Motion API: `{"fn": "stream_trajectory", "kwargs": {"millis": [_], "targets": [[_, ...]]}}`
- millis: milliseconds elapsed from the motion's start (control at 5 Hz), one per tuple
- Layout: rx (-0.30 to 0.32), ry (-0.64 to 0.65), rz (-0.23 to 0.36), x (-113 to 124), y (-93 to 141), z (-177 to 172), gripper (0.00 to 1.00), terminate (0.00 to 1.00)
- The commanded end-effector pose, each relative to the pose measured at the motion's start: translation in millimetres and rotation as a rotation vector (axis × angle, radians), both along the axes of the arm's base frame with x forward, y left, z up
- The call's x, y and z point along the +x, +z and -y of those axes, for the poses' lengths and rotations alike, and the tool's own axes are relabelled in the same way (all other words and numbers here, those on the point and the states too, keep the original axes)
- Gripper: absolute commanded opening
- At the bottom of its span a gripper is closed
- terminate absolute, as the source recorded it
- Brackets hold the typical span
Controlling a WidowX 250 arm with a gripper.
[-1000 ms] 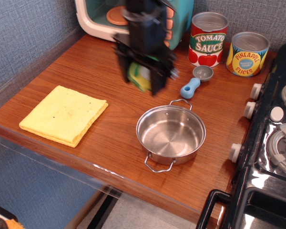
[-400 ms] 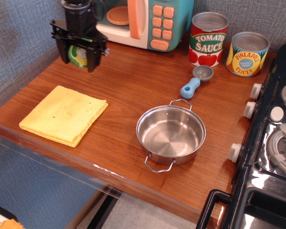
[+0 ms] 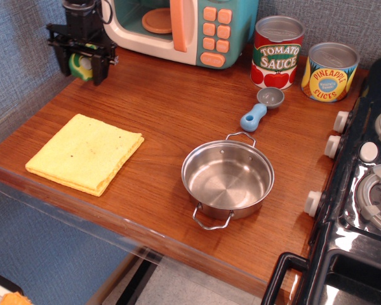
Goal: Place the green pepper between the yellow cloth and microwave.
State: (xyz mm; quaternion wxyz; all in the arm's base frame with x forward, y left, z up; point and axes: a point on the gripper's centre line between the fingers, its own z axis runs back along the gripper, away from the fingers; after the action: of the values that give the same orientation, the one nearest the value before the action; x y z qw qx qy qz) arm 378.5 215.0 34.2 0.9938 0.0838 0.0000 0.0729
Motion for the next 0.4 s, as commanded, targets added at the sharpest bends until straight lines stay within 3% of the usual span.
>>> {"fn": "stream_trajectory", "kwargs": {"millis": [0, 200], "targets": [[0.012, -0.112, 0.018, 6, 14, 7, 0.0, 0.0], [0.024, -0.158, 0.009, 8, 11, 23, 0.0, 0.0]]}}
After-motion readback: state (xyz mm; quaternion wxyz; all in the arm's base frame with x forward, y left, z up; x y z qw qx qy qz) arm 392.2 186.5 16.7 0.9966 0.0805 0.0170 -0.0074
